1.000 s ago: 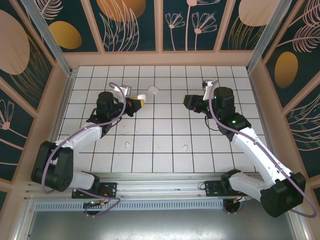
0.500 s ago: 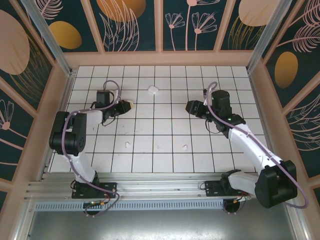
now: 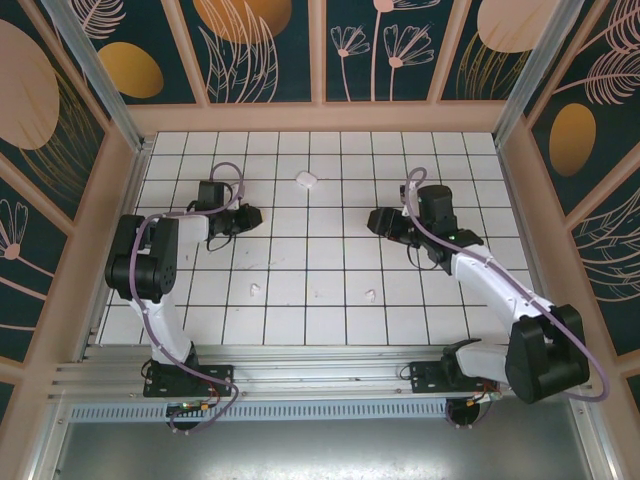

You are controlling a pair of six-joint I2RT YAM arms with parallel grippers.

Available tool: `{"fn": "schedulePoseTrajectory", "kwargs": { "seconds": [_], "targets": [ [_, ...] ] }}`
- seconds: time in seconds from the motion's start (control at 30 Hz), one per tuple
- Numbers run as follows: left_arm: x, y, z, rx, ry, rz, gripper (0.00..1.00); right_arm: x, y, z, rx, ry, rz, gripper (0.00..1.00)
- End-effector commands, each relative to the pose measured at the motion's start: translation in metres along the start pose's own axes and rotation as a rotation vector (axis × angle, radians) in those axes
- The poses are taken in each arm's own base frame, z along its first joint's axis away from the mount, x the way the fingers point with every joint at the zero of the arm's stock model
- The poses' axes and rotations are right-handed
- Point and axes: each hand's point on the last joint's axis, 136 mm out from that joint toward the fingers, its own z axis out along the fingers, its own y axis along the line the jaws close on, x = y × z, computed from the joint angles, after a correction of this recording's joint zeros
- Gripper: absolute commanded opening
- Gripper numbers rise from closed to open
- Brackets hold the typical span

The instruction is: Insert the wireless bluetooth earbuds into the charging case

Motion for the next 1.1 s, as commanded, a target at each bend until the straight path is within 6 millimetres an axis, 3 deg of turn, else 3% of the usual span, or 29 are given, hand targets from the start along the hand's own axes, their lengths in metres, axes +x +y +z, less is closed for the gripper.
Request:
{"fn": "schedulePoseTrajectory", "kwargs": {
  "seconds": [0.0,0.3,0.43,0.47,0.63,0.83,1.07],
  "targets": [
    [-0.001,0.013,-0.009,-0.102,0.019,0.022,0.28,-0.012,0.010,0.005,-0.043,-0.006,-0.012,0.52],
    [-0.030,0.001,-0.045,-0.178,-0.055,0.118,0.49,-0.020,0.016,0.033,-0.016,0.024,-0.092,0.52],
    [-0.035,0.003,-0.059,-0.233,-0.083,0.151,0.54,-0.026,0.021,0.063,0.025,0.070,-0.146,0.52],
    [-0.042,-0.005,-0.071,-0.232,-0.115,0.166,0.55,-0.028,0.025,0.071,0.029,0.084,-0.156,0.52],
    [-0.048,-0.014,-0.090,-0.240,-0.159,0.200,0.58,-0.044,0.043,0.120,0.096,0.136,-0.273,0.53],
    [-0.052,-0.028,-0.092,-0.171,-0.178,0.195,0.58,-0.066,0.040,0.180,0.199,0.160,-0.357,0.54],
    [-0.051,-0.035,-0.080,-0.103,-0.172,0.195,0.58,-0.083,0.016,0.237,0.304,0.187,-0.415,0.57]
  ]
}}
